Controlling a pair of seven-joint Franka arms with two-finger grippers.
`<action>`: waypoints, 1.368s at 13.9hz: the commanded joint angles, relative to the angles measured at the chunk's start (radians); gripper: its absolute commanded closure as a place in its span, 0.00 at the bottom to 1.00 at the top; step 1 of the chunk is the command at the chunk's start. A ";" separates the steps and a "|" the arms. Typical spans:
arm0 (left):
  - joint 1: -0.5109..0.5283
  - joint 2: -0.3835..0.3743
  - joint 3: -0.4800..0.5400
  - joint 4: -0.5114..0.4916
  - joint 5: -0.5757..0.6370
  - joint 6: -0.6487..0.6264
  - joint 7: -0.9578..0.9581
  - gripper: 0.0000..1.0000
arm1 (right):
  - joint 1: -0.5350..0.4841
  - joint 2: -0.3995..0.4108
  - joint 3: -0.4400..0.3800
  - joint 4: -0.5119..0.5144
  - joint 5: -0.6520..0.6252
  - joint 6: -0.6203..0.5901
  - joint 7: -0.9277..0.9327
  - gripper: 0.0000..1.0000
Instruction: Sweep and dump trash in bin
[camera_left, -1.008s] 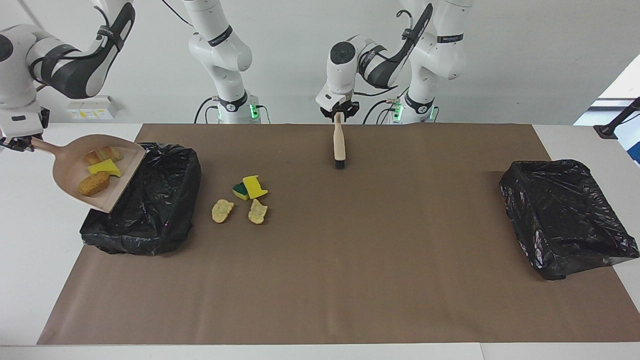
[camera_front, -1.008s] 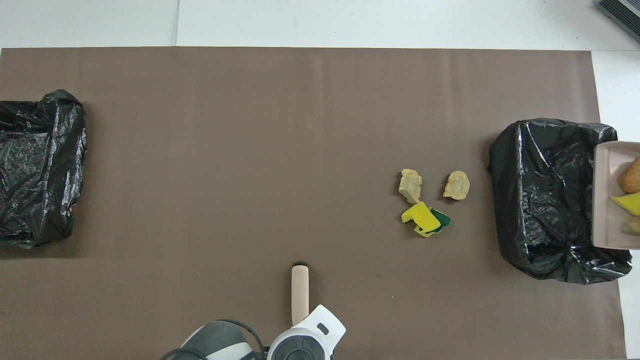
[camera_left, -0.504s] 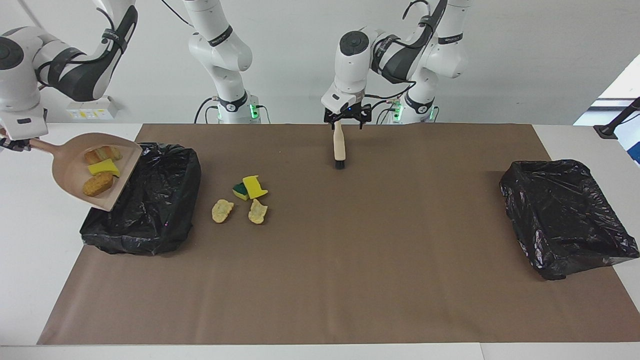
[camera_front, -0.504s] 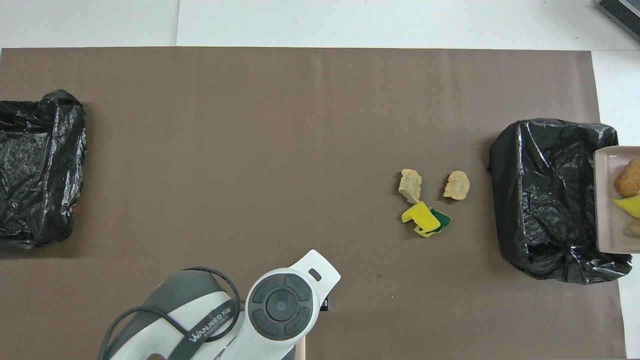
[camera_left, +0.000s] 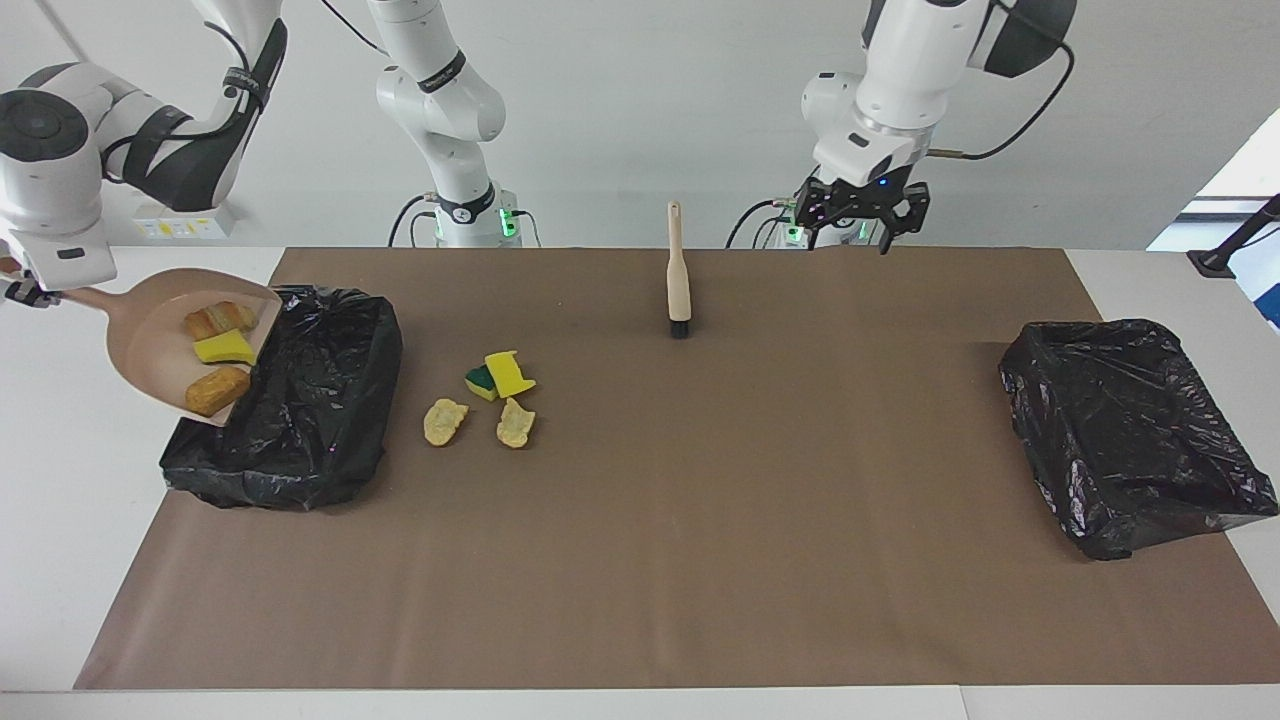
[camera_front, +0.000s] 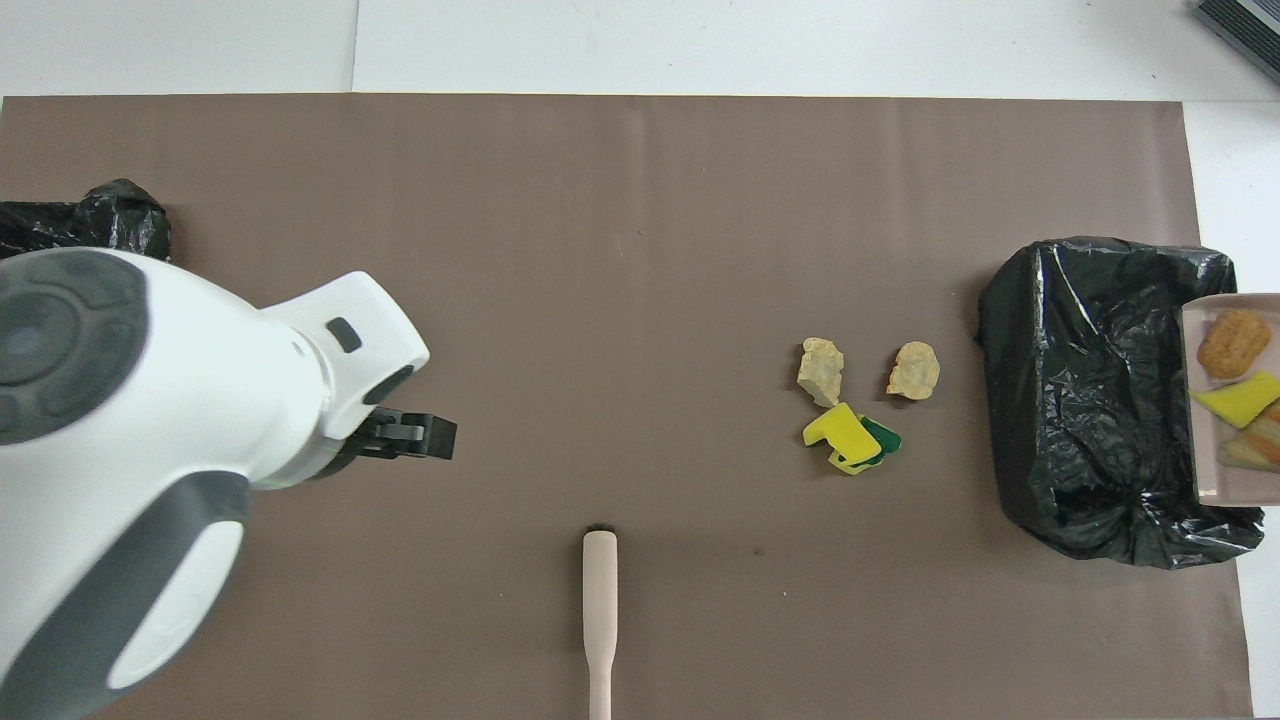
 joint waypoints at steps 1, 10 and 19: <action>0.094 0.029 -0.014 0.128 0.010 -0.116 0.117 0.00 | 0.008 -0.035 0.004 -0.026 -0.034 -0.005 0.019 1.00; 0.250 0.101 -0.014 0.337 -0.068 -0.219 0.170 0.00 | 0.054 -0.054 0.002 -0.065 -0.149 -0.018 0.155 1.00; 0.260 0.071 -0.020 0.298 -0.014 -0.213 0.239 0.00 | 0.085 -0.106 0.000 -0.041 -0.123 -0.098 0.183 1.00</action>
